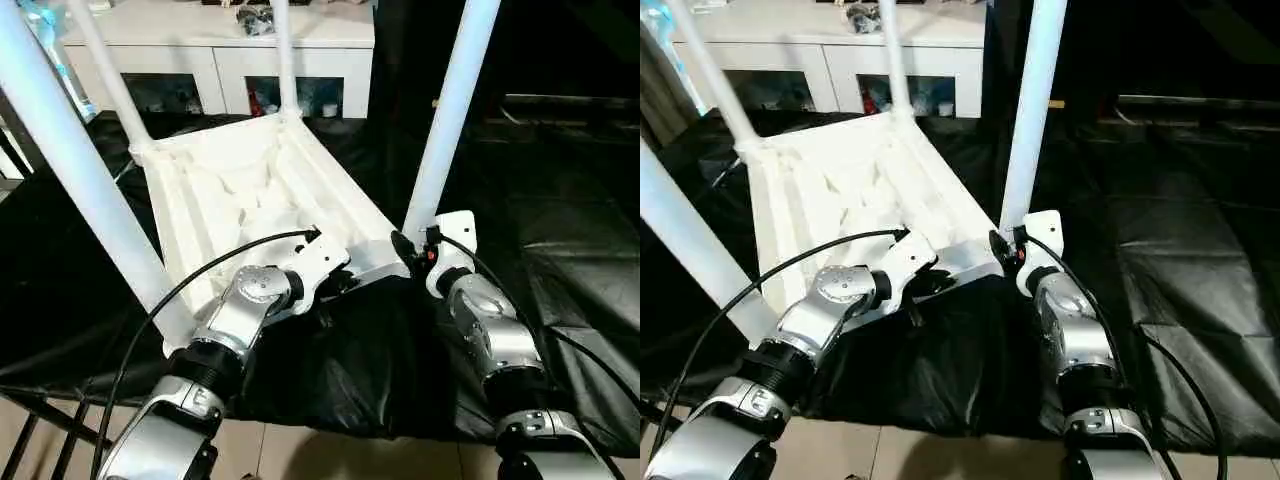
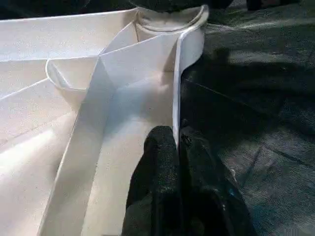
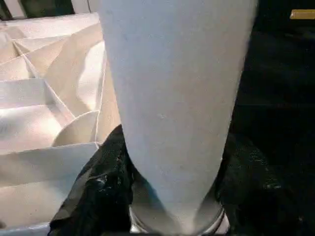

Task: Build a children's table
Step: Rotate leg to tighten

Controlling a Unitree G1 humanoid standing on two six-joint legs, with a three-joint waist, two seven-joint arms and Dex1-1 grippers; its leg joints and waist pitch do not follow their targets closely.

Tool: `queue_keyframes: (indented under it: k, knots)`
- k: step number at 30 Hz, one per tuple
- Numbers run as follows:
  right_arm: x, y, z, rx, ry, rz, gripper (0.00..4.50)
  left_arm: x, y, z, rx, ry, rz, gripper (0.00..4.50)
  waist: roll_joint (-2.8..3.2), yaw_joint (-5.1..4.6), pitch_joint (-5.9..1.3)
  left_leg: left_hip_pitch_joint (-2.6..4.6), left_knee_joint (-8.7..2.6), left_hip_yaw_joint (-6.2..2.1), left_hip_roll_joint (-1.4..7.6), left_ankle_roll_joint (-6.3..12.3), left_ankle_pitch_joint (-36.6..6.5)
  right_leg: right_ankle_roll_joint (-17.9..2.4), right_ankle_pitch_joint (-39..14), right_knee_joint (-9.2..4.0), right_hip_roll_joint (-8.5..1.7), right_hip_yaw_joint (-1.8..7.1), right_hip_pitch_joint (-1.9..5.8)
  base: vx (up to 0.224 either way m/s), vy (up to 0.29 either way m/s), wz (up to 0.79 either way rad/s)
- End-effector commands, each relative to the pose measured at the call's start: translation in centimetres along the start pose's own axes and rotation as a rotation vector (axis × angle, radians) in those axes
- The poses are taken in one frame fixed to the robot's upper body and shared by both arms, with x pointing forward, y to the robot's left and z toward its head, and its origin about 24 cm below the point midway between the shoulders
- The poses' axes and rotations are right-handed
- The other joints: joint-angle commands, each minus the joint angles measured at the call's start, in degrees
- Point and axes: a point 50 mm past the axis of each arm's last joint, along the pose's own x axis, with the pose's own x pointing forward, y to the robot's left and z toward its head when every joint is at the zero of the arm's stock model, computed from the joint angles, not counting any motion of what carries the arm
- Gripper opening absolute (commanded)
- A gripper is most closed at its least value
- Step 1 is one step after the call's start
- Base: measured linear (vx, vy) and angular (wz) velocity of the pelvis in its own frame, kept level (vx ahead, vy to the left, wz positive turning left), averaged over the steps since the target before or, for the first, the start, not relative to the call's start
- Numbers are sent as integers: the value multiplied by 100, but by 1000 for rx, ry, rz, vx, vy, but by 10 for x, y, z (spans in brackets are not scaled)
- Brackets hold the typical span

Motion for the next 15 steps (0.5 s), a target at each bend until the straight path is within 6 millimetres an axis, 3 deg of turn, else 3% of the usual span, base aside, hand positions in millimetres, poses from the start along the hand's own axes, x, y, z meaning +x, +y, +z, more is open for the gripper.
queue_keyframes:
  k: [1,3,8,10,13,14,15]
  knots:
    - [6,60,-18,32,63,324,277,12,-15,22,57,-101,-59,0,-91,23,-247,26,-393,-150,247,329,-1260,-1159,-574,-440,-289,177,173,0,0,0]
    - [-2,51,-22,-36,80,360,312,8,-15,19,73,-99,-80,0,-79,32,-253,22,-365,-135,240,472,-1080,-1257,-272,-419,-294,164,187,0,0,0]
    - [-33,7,-21,-155,103,419,317,-3,-13,11,110,-102,-157,0,-86,113,-251,36,-341,-119,265,623,-949,-1306,-208,-422,-298,148,208,0,0,0]
    - [-57,-25,-12,-185,111,456,317,-11,-12,6,147,-104,-224,0,-115,175,-238,44,-340,-107,285,656,-1063,-1306,-396,-437,-291,147,215,0,0,0]
    - [-70,-42,-5,-192,122,482,317,-15,-9,5,159,-110,-237,0,-119,238,-238,48,-338,-101,312,670,-1051,-1333,-478,-422,-287,139,198,0,0,0]
    - [-84,-59,3,-199,138,512,317,-20,-5,3,148,-116,-247,0,-183,231,-230,35,-338,-90,305,698,-1054,-1336,-483,-428,-276,137,208,0,0,0]
    - [-90,-66,7,-200,145,522,317,-23,-4,3,144,-121,-259,0,-176,278,-237,36,-323,-93,310,723,-1015,-1354,-491,-410,-297,138,213,0,0,0]
